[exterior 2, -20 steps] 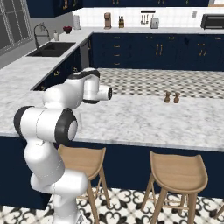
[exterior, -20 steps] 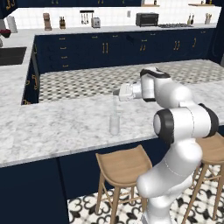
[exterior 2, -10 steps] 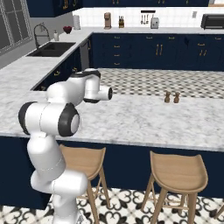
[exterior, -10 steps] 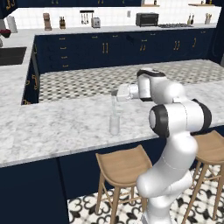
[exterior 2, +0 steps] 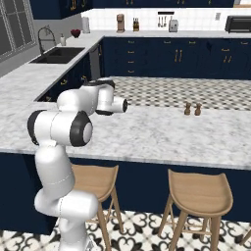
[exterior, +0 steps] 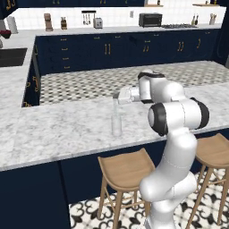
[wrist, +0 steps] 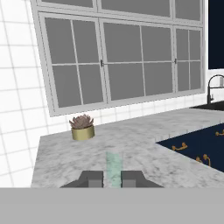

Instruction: Take a straw from the drawer in front and place it inside the glass cup on the dining counter.

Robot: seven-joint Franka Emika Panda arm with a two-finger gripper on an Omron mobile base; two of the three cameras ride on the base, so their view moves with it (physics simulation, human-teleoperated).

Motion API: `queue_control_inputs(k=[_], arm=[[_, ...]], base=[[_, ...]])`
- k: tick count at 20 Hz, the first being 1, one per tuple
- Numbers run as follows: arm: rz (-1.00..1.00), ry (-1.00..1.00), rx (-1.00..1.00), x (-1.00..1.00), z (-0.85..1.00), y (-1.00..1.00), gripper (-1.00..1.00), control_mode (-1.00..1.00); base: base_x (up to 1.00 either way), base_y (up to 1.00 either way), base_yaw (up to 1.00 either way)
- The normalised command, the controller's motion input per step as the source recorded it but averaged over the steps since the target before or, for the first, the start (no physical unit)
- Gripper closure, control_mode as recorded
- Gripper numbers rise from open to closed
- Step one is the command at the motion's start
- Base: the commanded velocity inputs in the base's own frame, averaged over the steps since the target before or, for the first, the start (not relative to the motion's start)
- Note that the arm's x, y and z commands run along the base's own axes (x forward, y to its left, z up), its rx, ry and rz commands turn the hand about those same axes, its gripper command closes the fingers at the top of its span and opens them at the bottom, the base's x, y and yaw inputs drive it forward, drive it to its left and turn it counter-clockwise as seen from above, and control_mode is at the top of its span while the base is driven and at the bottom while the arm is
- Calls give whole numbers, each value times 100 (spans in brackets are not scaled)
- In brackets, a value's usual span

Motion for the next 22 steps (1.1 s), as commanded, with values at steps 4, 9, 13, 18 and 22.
queue_control_inputs(k=[4,9,13,18,22], arm=[[0,0,0,-26,-8,0,100,-100],[0,0,0,-44,-6,0,100,-100],[0,0,0,-19,-18,9,100,-100],[0,0,0,0,-17,5,100,-100],[0,0,0,7,-33,0,100,-100]], base=[[0,0,0],[0,0,0],[0,0,0],[0,0,0],[0,0,0]])
